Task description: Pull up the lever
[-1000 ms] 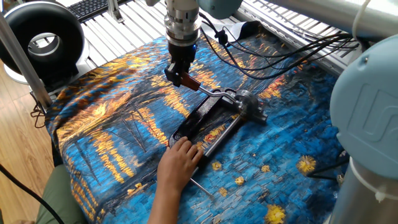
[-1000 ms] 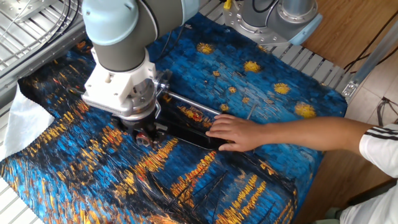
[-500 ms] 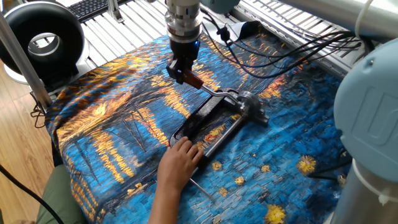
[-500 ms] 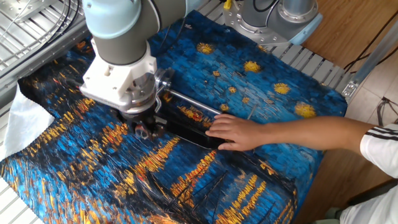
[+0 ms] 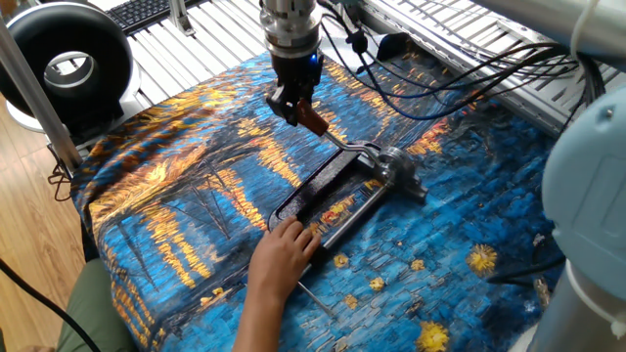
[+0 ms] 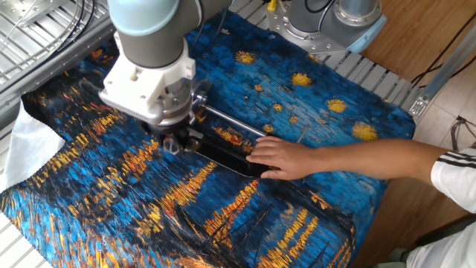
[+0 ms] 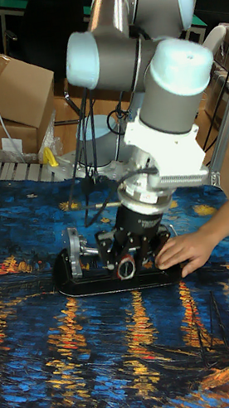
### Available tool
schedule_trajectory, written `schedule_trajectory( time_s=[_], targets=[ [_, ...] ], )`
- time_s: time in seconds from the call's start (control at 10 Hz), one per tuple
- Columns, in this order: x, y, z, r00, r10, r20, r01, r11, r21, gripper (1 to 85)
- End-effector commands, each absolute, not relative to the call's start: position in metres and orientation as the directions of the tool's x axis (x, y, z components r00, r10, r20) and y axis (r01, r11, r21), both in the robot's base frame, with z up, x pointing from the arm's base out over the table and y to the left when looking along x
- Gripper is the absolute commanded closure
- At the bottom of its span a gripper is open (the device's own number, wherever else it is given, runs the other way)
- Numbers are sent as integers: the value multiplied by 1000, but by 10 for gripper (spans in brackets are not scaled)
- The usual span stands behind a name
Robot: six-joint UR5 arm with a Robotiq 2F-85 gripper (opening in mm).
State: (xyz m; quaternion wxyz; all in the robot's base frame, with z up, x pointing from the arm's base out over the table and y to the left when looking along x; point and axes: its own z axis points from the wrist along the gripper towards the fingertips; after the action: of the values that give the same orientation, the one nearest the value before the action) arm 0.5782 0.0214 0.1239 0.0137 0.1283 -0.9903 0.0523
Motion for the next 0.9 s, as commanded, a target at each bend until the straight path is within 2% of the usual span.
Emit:
schedule_trajectory(
  time_s=[0.0, 0.4, 0.8],
  targets=[
    [560, 13, 142, -970, -228, 79, -237, 963, -129, 620],
    [538, 2, 153, -970, -199, 140, -221, 961, -166, 647],
    [521, 2, 158, -966, -176, 187, -207, 965, -162, 670]
  ],
)
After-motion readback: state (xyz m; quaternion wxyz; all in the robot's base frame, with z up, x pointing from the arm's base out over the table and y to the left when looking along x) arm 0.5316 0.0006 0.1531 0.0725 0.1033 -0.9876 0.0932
